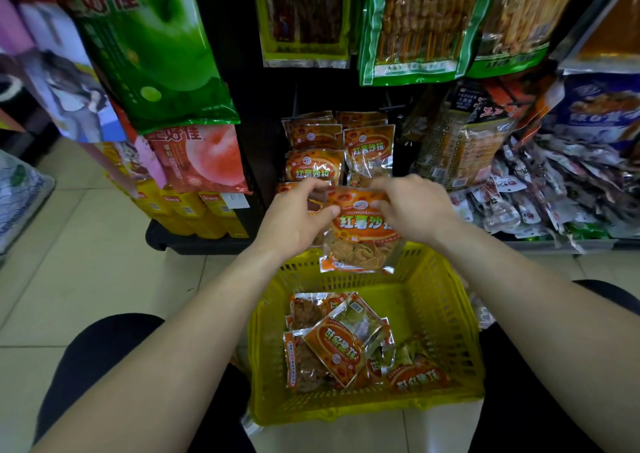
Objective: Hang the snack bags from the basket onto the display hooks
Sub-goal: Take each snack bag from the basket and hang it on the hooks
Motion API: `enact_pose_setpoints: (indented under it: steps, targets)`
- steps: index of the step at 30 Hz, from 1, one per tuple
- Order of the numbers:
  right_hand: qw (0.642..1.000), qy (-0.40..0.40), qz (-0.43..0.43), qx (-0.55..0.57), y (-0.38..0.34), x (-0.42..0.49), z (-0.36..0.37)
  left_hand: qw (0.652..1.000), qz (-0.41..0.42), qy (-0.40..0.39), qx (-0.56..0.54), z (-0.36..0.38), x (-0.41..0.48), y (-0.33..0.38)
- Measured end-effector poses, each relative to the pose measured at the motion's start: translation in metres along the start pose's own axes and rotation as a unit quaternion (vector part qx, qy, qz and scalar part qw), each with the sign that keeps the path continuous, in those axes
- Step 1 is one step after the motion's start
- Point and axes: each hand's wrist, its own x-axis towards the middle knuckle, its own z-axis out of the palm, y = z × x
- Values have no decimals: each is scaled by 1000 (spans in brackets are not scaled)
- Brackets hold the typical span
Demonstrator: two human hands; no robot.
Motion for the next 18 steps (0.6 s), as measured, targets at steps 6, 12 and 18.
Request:
enact_pose_setpoints:
  steps: [6,12,18]
  targets:
    - [998,19,6,-53,40,36,-24,999,-44,-5,-4,7,15,-16]
    - [995,9,50,-91,86,83,1,996,-77,-37,16,43,51,-32]
    - [994,-21,72,-74,126,127,59,989,-100,-104,24,123,96,-61]
